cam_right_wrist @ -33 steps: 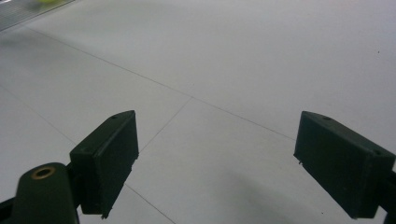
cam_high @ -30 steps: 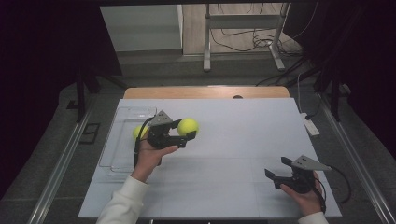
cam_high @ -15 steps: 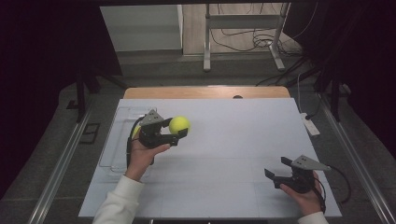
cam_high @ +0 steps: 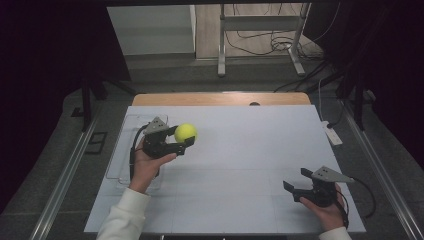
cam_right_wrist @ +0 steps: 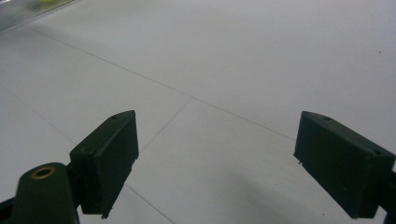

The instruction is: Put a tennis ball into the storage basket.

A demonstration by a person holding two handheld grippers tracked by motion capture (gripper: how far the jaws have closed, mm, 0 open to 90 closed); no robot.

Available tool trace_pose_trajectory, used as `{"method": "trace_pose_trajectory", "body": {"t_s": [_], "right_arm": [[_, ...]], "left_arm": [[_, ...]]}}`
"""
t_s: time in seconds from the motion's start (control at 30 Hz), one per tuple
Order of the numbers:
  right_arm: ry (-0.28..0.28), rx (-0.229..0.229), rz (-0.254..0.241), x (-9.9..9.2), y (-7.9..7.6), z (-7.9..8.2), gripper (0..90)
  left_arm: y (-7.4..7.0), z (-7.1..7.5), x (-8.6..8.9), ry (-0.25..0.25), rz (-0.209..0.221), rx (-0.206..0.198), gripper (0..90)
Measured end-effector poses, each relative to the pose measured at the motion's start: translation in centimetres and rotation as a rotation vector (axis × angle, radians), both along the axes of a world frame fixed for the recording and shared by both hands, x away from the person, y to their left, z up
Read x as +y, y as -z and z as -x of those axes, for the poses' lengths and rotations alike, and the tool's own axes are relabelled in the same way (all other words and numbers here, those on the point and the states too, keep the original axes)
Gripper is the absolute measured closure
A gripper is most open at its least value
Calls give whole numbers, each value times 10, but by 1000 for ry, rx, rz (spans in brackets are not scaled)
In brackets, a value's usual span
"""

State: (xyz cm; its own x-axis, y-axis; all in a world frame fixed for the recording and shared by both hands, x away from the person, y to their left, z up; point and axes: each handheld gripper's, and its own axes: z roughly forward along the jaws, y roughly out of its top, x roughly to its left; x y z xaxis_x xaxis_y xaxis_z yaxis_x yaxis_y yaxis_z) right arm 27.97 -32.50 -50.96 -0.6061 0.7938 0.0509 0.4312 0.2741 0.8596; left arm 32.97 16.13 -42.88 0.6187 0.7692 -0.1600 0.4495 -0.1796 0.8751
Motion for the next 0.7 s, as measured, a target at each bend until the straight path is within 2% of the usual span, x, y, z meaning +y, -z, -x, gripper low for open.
{"method": "trace_pose_trajectory", "body": {"t_s": [0.33, 0.7], "right_arm": [[-1, 0, 1, 0, 0, 0, 143], [0, -1, 4, 0, 0, 0, 143]], "left_arm": [[0, 1, 6, -18, -6, -2, 273], [2, 6, 21, -61, -5, 4, 273]]}}
